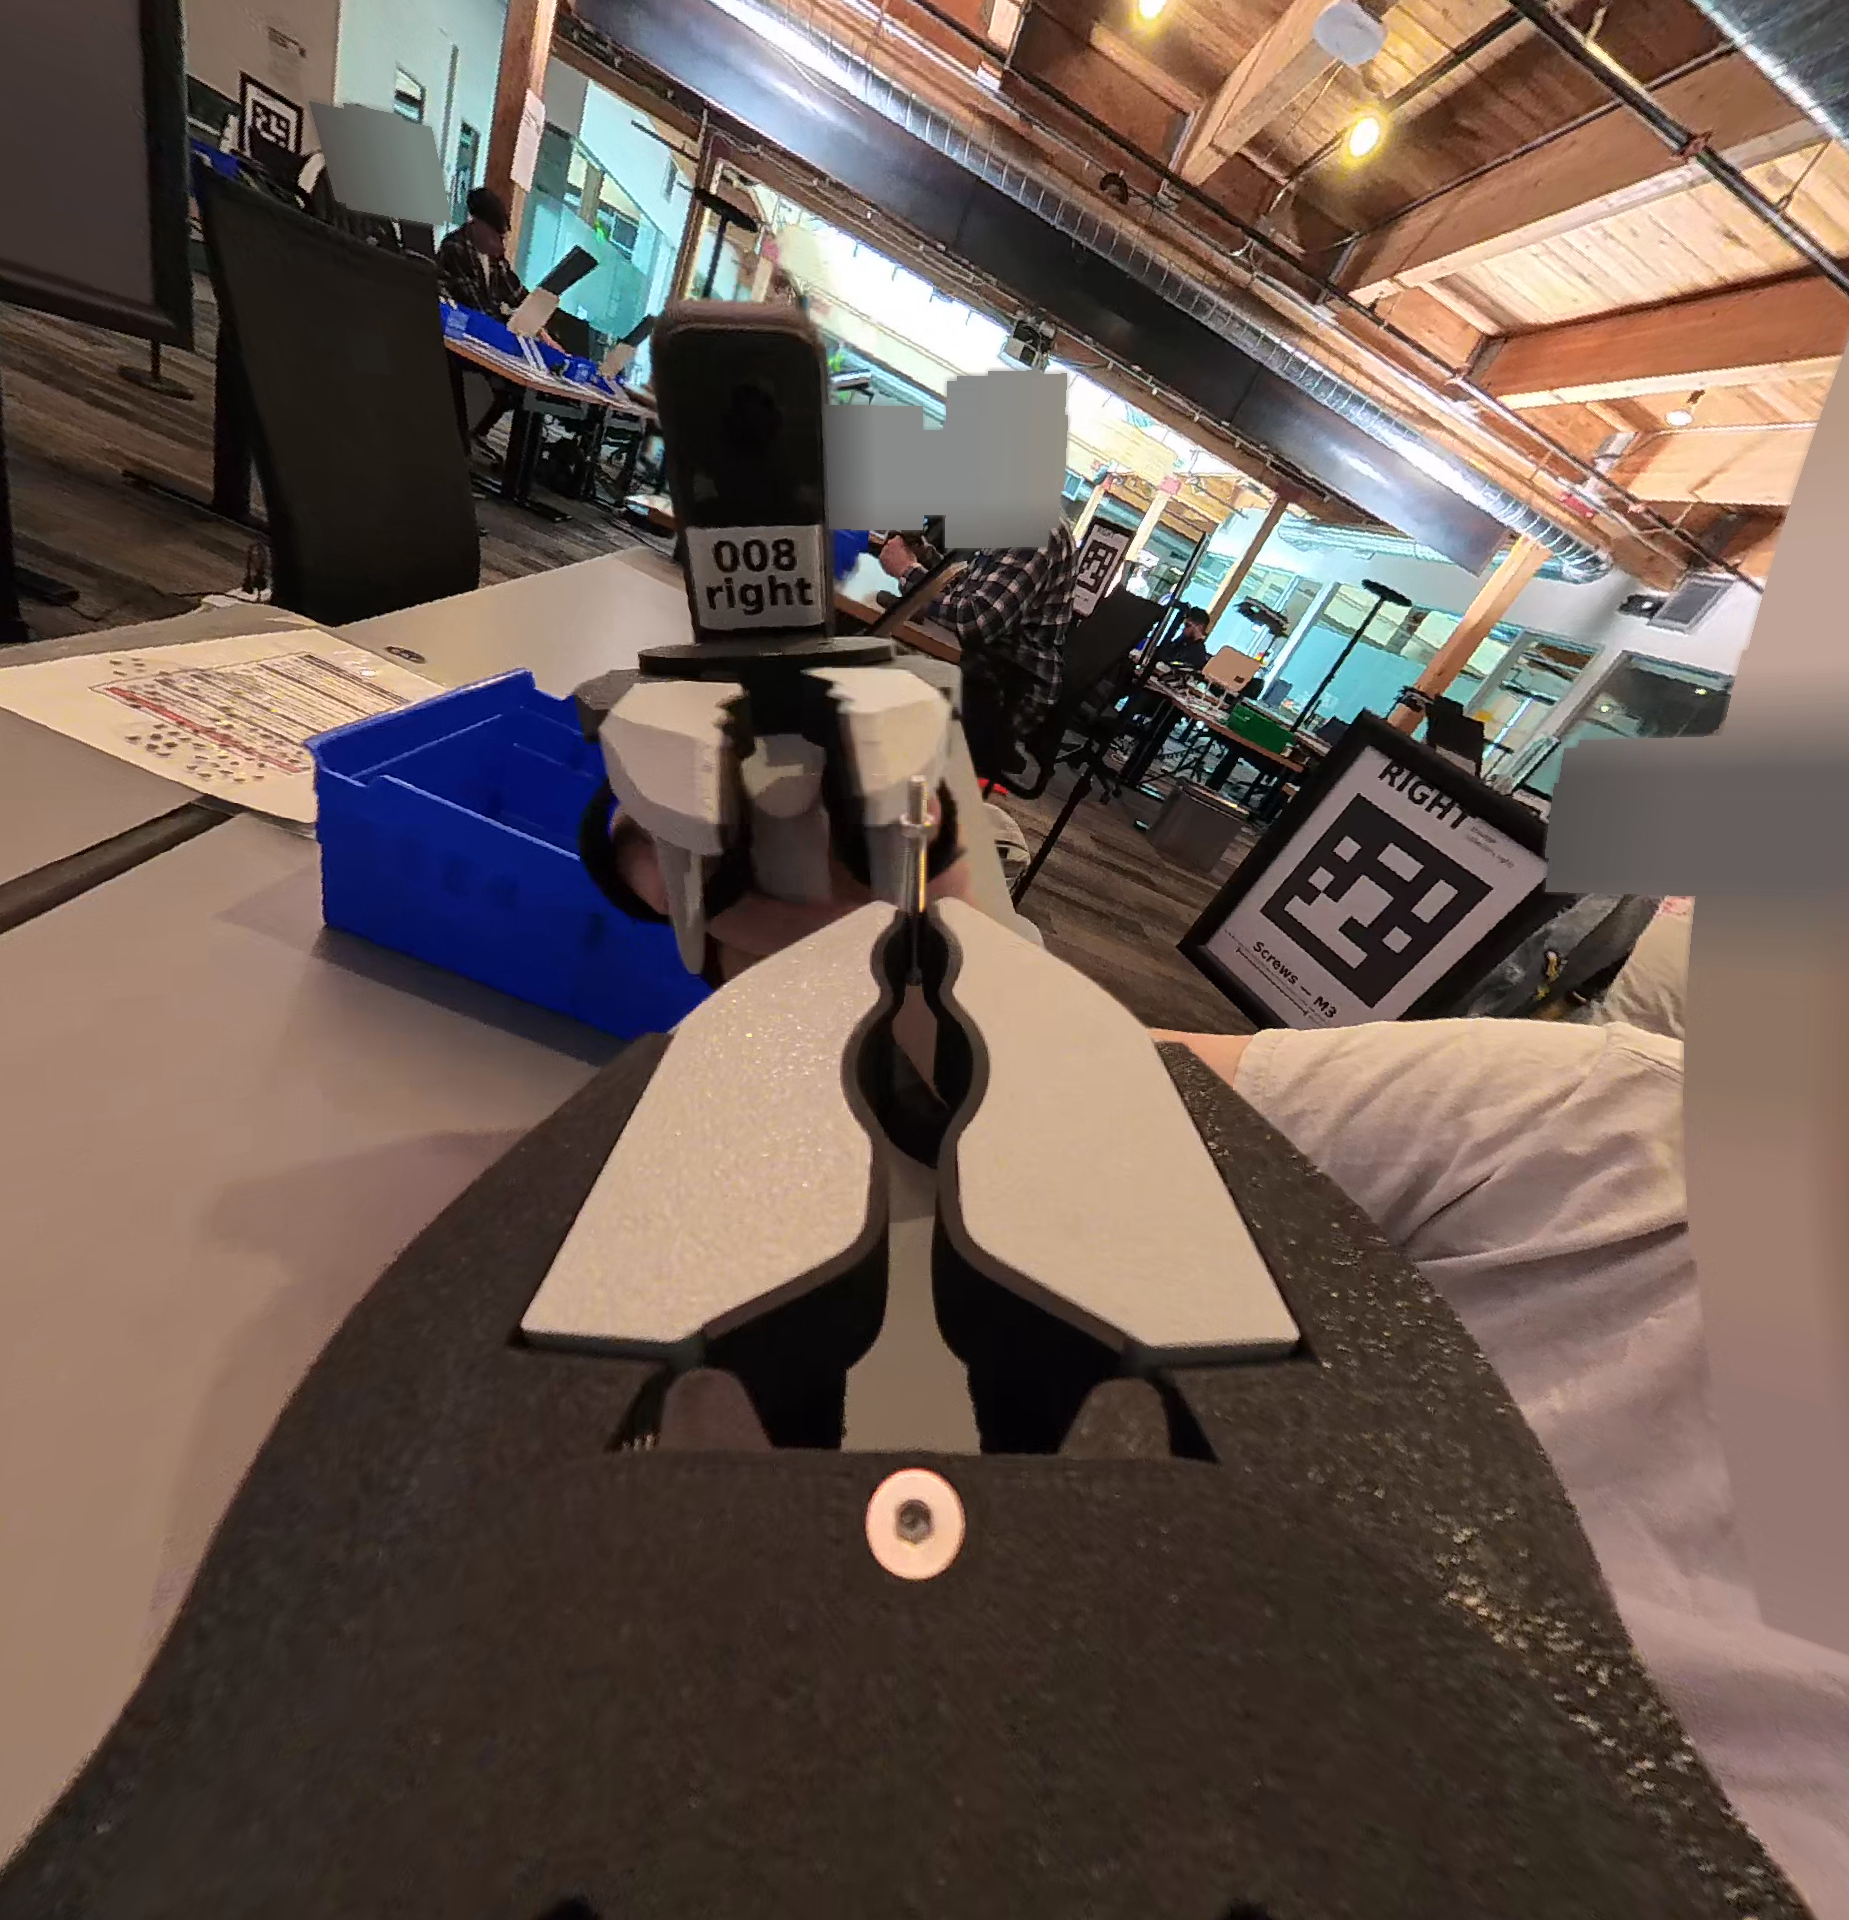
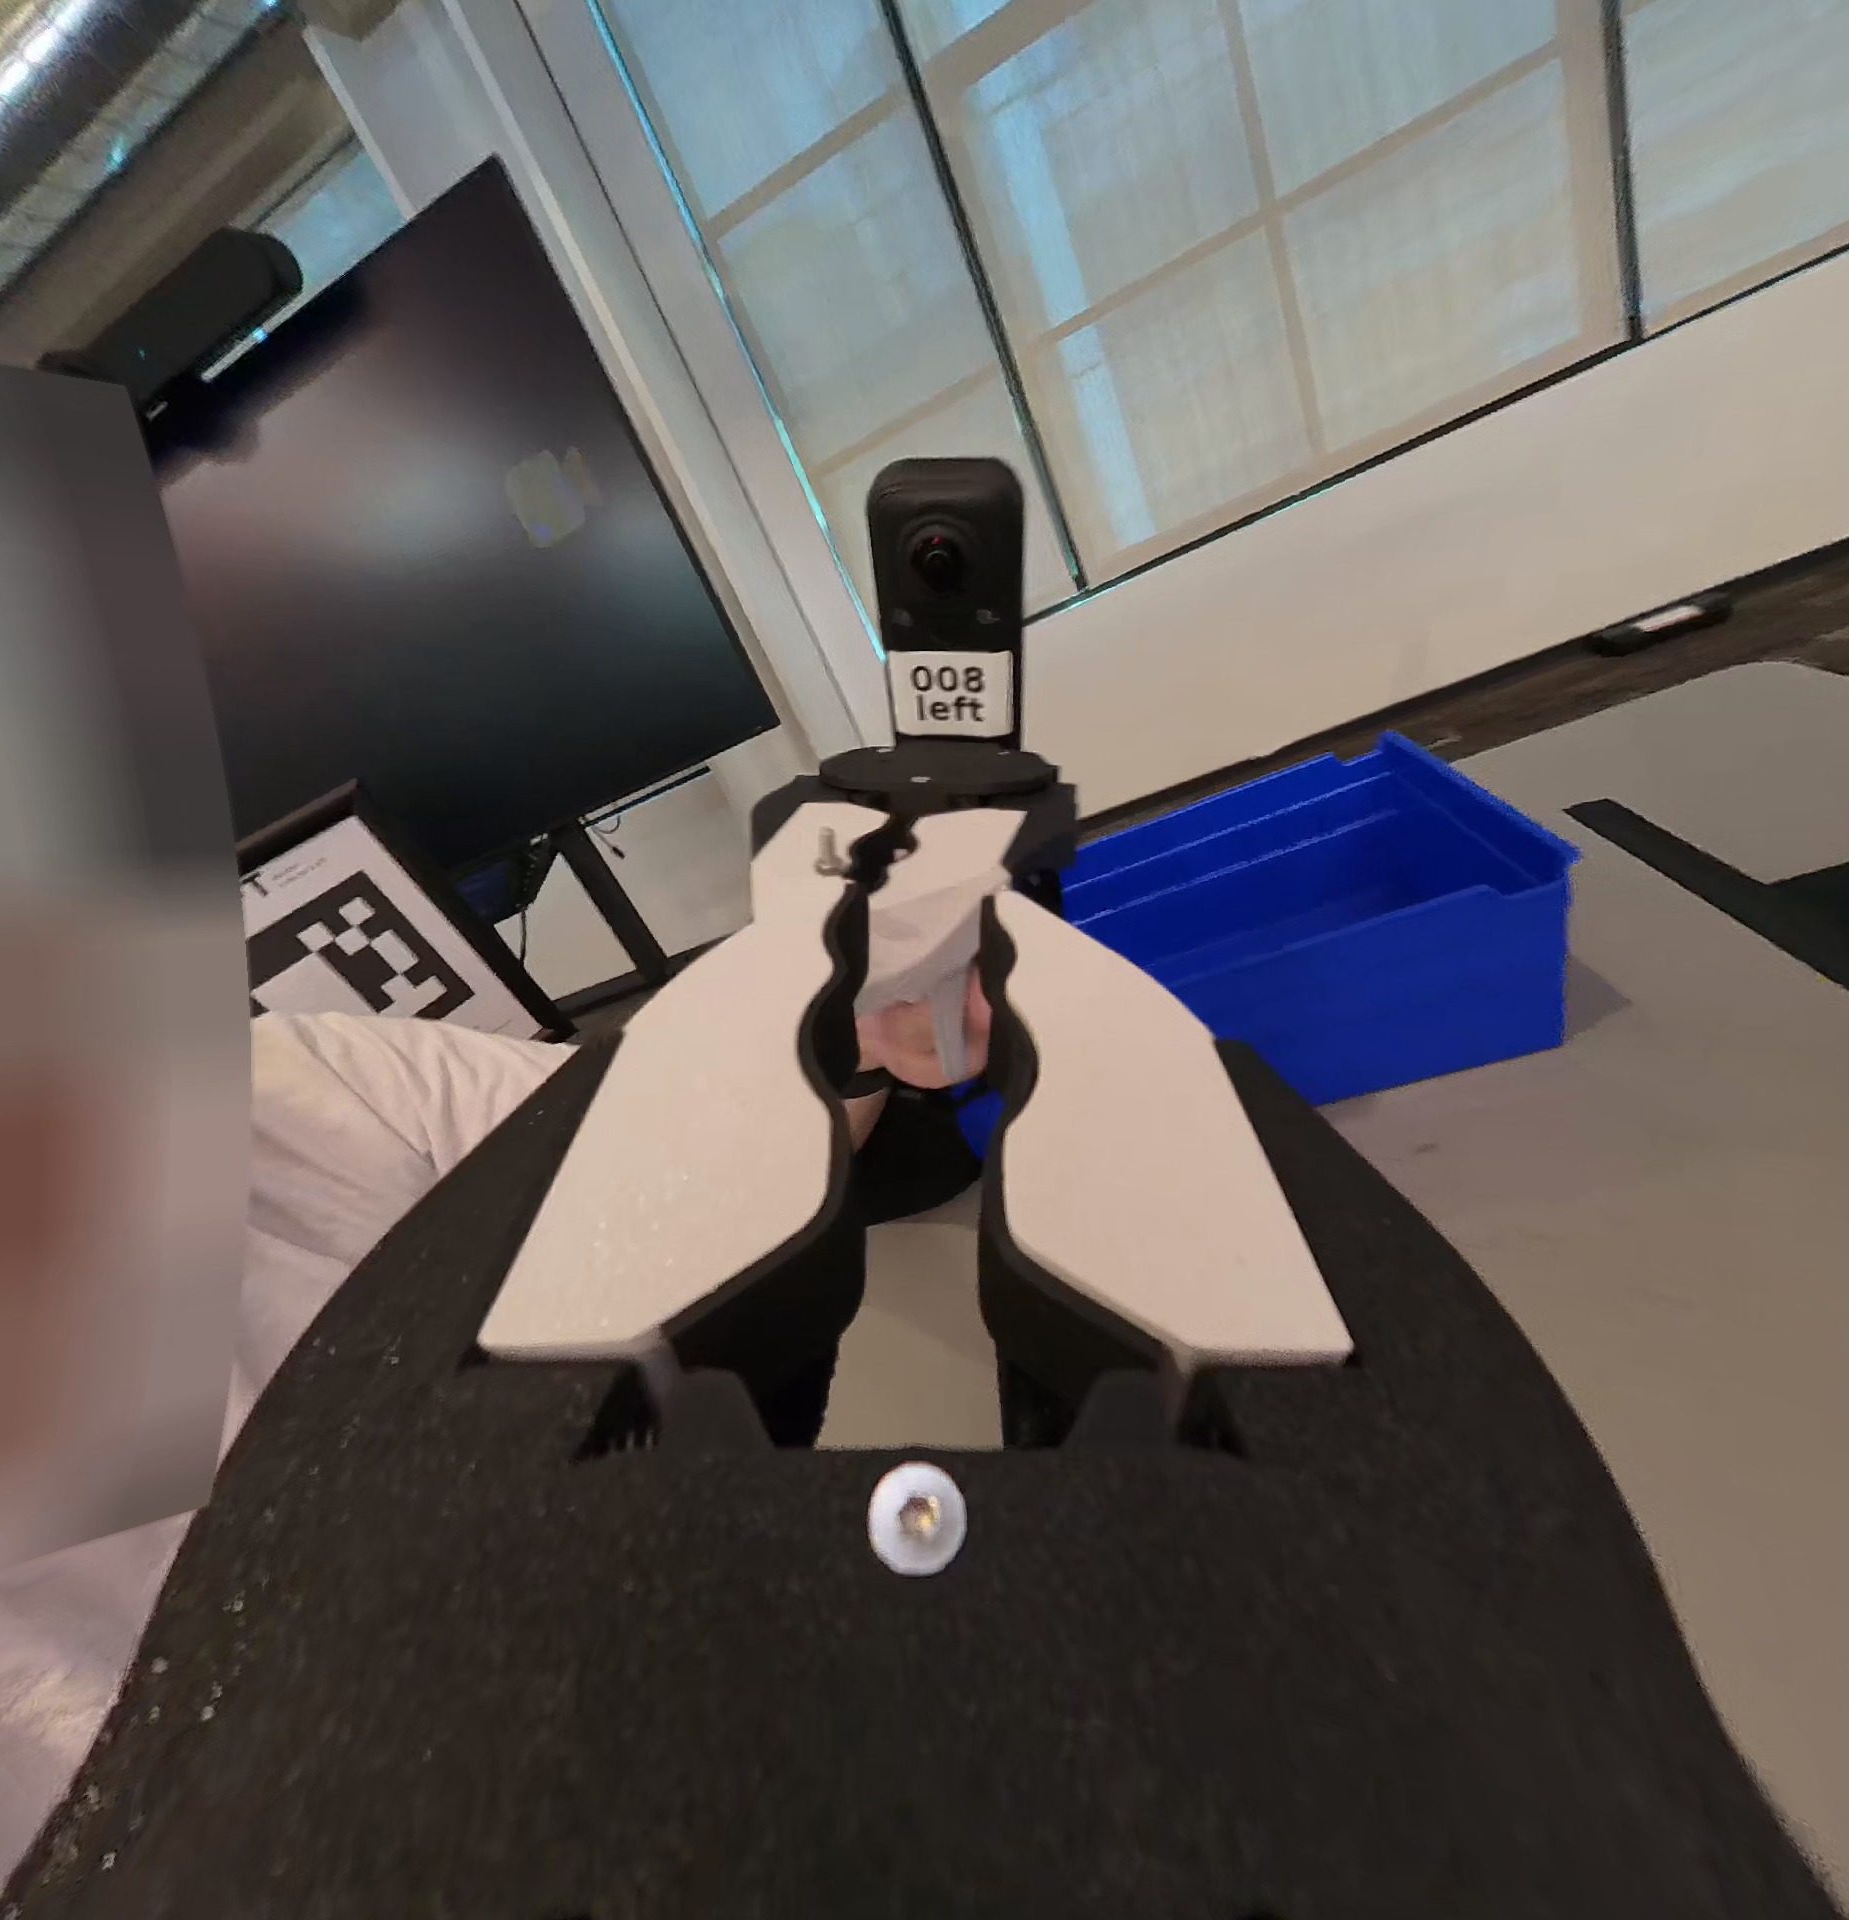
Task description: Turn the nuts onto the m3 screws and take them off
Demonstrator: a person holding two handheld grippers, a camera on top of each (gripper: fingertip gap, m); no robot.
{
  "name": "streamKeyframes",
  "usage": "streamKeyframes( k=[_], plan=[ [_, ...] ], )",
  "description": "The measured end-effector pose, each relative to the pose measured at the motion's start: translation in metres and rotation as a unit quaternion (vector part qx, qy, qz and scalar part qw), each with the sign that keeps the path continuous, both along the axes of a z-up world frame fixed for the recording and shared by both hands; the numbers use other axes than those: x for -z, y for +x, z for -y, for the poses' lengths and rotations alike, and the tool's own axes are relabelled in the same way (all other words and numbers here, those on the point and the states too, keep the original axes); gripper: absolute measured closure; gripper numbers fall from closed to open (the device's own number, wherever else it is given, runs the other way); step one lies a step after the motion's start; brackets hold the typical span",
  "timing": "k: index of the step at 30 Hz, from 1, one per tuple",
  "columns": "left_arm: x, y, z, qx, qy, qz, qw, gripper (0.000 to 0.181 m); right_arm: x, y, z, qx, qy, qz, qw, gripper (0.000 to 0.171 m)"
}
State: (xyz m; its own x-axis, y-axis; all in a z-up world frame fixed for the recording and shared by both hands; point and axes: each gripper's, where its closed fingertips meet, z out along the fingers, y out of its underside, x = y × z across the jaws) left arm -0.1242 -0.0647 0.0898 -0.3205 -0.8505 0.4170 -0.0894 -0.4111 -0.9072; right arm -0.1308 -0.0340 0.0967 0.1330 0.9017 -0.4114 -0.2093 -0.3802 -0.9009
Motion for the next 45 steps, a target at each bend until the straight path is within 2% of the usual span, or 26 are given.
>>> streamKeyframes(
  k=[8, 13, 14, 20, 25, 27, 29, 35, 39, 41, 45],
  plan=[
    [0.004, 0.003, 0.002, 0.000, 0.005, -0.010, 1.000, 0.180, -0.004, -0.012, 0.012, -0.009, 0.022, 0.017, 1.000, 0.143],
    [0.004, 0.004, 0.003, 0.000, 0.003, -0.010, 1.000, 0.180, -0.002, -0.006, 0.005, -0.004, 0.004, 0.007, 1.000, 0.141],
    [0.002, 0.002, 0.003, 0.002, 0.000, -0.004, 1.000, 0.180, -0.001, 0.000, 0.000, 0.005, -0.002, 0.007, 1.000, 0.147],
    [0.001, 0.001, 0.002, 0.001, 0.000, -0.004, 1.000, 0.180, -0.010, -0.004, 0.011, -0.001, 0.021, 0.009, 1.000, 0.142],
    [0.002, 0.004, 0.006, 0.004, 0.001, -0.008, 1.000, 0.180, -0.002, -0.008, 0.007, 0.000, 0.014, 0.016, 1.000, 0.140],
    [0.000, 0.002, 0.005, 0.007, -0.003, -0.001, 1.000, 0.180, 0.000, 0.001, -0.001, 0.009, -0.002, 0.010, 1.000, 0.150],
    [-0.003, 0.000, 0.005, 0.010, -0.010, 0.003, 1.000, 0.180, 0.002, 0.008, -0.007, 0.029, -0.001, 0.011, 1.000, 0.148],
    [0.001, 0.003, 0.007, 0.011, -0.002, -0.007, 1.000, 0.180, -0.010, -0.011, 0.018, -0.014, 0.029, 0.016, 0.999, 0.141],
    [0.000, 0.003, 0.009, 0.011, -0.002, -0.006, 1.000, 0.180, -0.005, -0.008, 0.009, 0.002, 0.025, 0.019, 1.000, 0.141],
    [-0.002, 0.001, 0.008, 0.013, -0.004, 0.000, 1.000, 0.180, -0.005, 0.002, 0.003, 0.008, 0.007, 0.004, 1.000, 0.148],
    [-0.002, 0.001, 0.007, 0.008, 0.001, -0.002, 1.000, 0.180, -0.010, 0.008, 0.003, 0.010, 0.011, -0.006, 1.000, 0.145]
  ],
)
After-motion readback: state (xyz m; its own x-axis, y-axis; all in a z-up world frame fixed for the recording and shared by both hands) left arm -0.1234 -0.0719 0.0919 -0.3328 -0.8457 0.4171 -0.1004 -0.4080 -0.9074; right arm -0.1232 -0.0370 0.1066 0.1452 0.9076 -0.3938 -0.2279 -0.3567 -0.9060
